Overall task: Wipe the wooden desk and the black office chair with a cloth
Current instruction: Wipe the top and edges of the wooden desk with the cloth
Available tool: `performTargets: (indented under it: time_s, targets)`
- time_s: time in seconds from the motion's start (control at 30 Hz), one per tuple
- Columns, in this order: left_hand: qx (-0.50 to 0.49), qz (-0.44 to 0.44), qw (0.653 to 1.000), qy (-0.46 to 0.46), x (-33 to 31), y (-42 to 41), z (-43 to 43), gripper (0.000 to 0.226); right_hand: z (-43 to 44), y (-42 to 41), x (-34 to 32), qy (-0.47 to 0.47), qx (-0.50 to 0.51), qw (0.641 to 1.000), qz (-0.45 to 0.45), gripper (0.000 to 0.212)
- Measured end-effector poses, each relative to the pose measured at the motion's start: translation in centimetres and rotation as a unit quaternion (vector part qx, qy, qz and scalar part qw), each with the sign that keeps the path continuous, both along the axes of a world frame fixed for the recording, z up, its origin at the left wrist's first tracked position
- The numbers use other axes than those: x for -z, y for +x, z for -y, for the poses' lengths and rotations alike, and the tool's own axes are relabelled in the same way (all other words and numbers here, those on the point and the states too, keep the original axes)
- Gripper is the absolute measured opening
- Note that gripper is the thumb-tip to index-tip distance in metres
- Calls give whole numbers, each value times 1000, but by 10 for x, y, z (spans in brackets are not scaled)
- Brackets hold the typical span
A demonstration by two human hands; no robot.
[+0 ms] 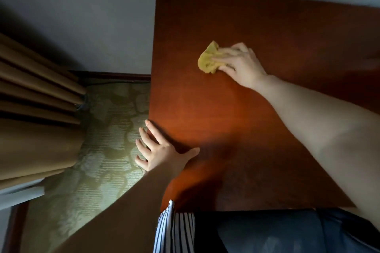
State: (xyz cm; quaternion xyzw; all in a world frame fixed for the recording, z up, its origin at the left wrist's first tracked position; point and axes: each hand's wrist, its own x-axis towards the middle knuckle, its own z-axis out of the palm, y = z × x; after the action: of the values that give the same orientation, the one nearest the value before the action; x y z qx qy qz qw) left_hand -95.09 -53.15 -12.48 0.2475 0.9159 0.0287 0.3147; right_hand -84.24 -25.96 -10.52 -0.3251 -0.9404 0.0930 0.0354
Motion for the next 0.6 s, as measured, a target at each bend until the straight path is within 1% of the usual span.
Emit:
performTargets:
  time_s: [0.07, 0.13, 0.17, 0.2, 0.27, 0.33, 0.4, 0.5, 0.6]
  targets:
    - [-1, 2, 1000, 2, 3, 0, 0, 152, -9, -21, 5, 25, 126, 992, -16, 33]
    - [-5, 6, 1000, 6, 3, -1, -1, 151, -3, -38, 11, 29, 233, 971, -34, 32]
    - [-6, 9, 1000, 8, 4, -2, -1, 151, 4, -43, 13, 28, 265, 963, -47, 32]
    - [-7, 12, 1000, 9, 4, -3, -1, 151, 13, -46, 15, 28, 275, 959, -58, 32]
    - [-5, 15, 1000, 7, 4, -5, -1, 151, 36, -42, 16, 23, 243, 968, -62, 31]
    - [-4, 14, 1000, 7, 5, -6, -1, 152, 63, -31, 15, 7, 163, 985, -63, 30]
    - [-3, 15, 1000, 9, 6, -6, -2, 152, 95, -11, 11, -15, 92, 994, -63, 32]
    - [-9, -4, 1000, 16, 9, -9, 0, 151, 146, 20, 2, -25, 24, 997, -73, 32]
    - [-18, -18, 999, 32, 13, -13, -1, 151, 184, 54, -2, -25, -36, 998, -55, 32]
